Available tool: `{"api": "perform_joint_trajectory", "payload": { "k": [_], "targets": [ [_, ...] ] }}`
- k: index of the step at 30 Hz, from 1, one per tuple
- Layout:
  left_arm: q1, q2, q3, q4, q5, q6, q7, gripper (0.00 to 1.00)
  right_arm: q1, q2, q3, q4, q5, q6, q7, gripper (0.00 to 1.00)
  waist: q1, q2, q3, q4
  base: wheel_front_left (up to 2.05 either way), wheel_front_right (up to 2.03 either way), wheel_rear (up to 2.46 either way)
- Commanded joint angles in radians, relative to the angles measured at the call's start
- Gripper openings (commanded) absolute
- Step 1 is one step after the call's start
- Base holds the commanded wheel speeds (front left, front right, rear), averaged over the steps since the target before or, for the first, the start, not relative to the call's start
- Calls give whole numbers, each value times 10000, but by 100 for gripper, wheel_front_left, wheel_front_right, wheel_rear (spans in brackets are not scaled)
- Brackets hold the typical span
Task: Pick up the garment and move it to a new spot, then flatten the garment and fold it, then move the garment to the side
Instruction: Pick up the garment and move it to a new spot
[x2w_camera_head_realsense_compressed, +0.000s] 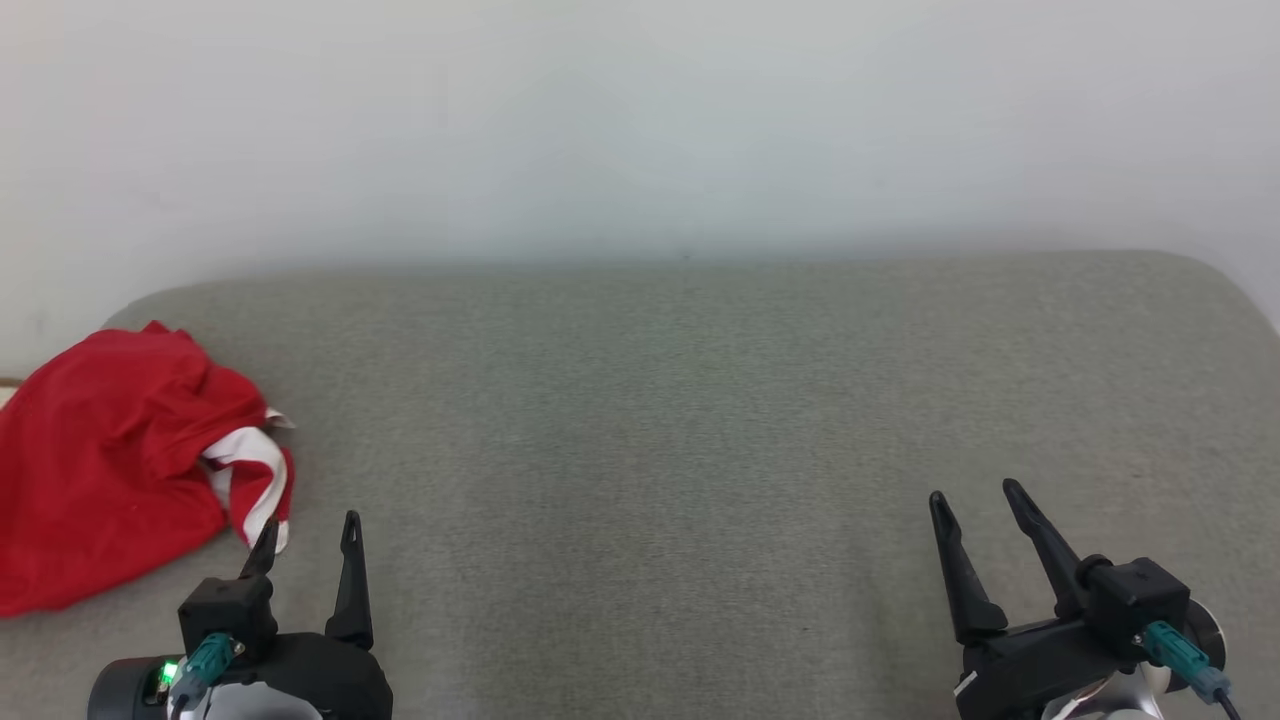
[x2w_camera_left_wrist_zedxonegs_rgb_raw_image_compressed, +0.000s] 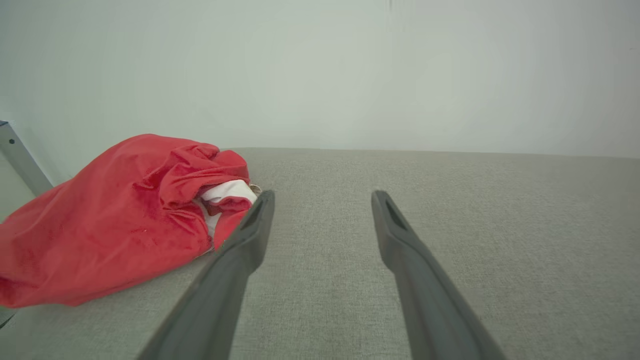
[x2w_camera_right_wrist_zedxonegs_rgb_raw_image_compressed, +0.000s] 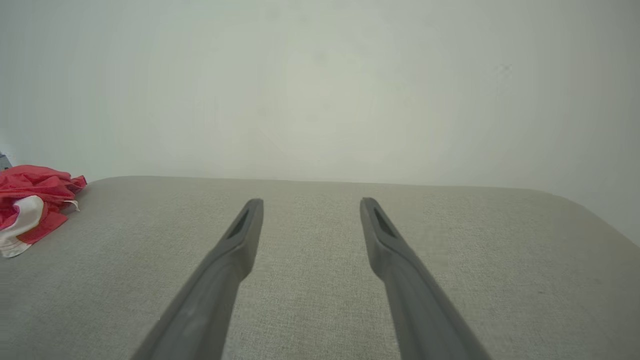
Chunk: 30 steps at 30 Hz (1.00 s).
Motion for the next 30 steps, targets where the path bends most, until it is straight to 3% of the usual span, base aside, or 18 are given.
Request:
{"api": "perform_joint_trajectory", "payload": {
  "k": [1, 17, 30],
  "targets": [
    [-129, 66, 24, 1, -151, 21, -64, 100, -14, -22, 49, -57, 39, 0, -20, 100, 0, 0, 38, 370, 0, 0, 0],
    [100, 59, 192, -35, -449, 263, -273, 100, -140, -5, 846, -329, 249, 0, 33, 100, 0, 0, 191, 2868, 0, 0, 0],
    [165, 122, 167, -174, -651, 332, -270, 100, -156, 12, 855, -309, 221, 0, -24, 100, 0, 0, 281, 3514, 0, 0, 0]
  ]
}}
